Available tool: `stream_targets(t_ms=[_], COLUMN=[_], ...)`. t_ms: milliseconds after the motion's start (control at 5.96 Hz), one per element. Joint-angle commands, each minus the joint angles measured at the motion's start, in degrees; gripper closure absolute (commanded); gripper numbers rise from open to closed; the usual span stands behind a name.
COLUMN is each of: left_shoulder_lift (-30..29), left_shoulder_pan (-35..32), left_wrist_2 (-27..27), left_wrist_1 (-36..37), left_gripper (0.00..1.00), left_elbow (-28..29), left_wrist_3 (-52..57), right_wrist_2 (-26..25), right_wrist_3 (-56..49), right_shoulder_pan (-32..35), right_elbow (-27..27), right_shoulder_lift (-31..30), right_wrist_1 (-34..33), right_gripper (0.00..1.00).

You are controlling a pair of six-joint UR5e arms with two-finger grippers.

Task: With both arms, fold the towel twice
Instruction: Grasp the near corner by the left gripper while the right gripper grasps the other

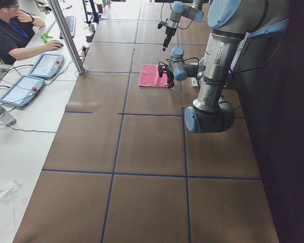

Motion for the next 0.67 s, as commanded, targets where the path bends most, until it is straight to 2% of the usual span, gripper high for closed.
stream_targets(t_ms=[0,504], left_shoulder_lift=[0.0,0.0], left_shoulder_pan=[0.2,0.2], left_wrist_2=[0.0,0.0], left_wrist_1=[0.0,0.0], left_gripper=[0.52,0.59], left_elbow=[0.1,0.1], left_wrist_3=[0.0,0.0], right_wrist_2=[0.0,0.0], right_wrist_3=[0.2,0.2], right_shoulder_pan=[-0.2,-0.2], right_elbow=[0.1,0.2], right_shoulder_lift=[0.0,-0.1], right_wrist_1=[0.0,0.0], right_gripper=[0.16,0.16])
